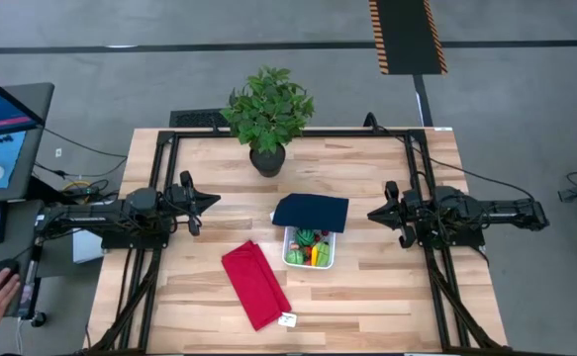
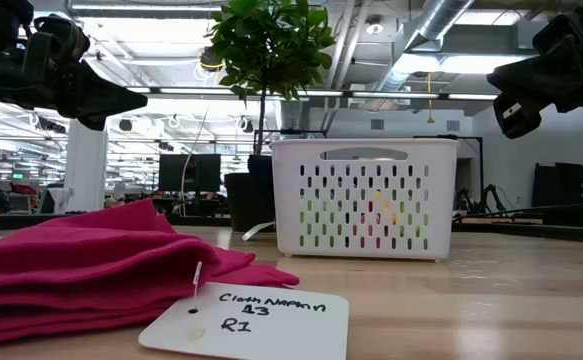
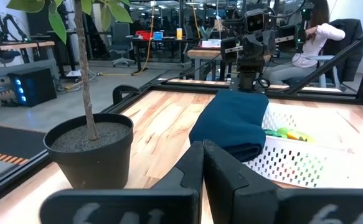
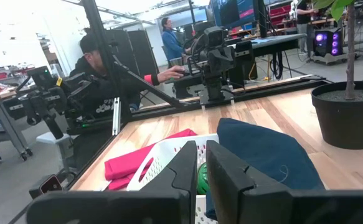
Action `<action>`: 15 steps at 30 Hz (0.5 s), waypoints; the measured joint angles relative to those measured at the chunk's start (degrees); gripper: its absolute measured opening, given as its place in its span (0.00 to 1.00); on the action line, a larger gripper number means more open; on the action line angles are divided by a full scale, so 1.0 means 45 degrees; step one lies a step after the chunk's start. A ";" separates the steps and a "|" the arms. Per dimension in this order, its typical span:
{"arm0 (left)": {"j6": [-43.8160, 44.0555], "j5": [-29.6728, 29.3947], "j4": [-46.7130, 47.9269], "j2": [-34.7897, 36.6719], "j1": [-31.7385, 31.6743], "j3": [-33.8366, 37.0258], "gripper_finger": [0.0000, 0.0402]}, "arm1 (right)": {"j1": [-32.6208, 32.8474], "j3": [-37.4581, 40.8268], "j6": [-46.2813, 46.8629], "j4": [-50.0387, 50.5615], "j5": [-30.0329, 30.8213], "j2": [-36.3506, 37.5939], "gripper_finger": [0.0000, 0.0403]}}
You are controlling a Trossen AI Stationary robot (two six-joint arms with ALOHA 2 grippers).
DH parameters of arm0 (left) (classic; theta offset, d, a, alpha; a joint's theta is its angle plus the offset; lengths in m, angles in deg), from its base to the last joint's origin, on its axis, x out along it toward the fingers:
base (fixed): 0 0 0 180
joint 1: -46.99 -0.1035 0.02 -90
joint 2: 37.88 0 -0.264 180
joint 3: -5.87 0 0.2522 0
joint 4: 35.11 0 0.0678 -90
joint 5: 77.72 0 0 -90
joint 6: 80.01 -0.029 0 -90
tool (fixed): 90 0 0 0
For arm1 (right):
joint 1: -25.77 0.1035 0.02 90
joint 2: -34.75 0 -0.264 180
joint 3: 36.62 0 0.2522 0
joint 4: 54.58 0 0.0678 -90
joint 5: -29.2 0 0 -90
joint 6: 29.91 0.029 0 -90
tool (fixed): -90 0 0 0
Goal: Pick and placing Produce into tupperware
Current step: Return to Home Position
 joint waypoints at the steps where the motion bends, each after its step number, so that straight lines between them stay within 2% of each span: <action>1: -0.0017 0.0000 -0.0002 -0.0002 0.0004 -0.0002 0.00 | 0.0002 0.0000 0.0000 -0.0002 0.0002 0.0000 0.15; 15: -0.0001 0.0000 -0.0002 -0.0002 -0.0001 0.0000 0.00 | 0.0001 0.0001 0.0005 -0.0001 0.0004 0.0000 0.15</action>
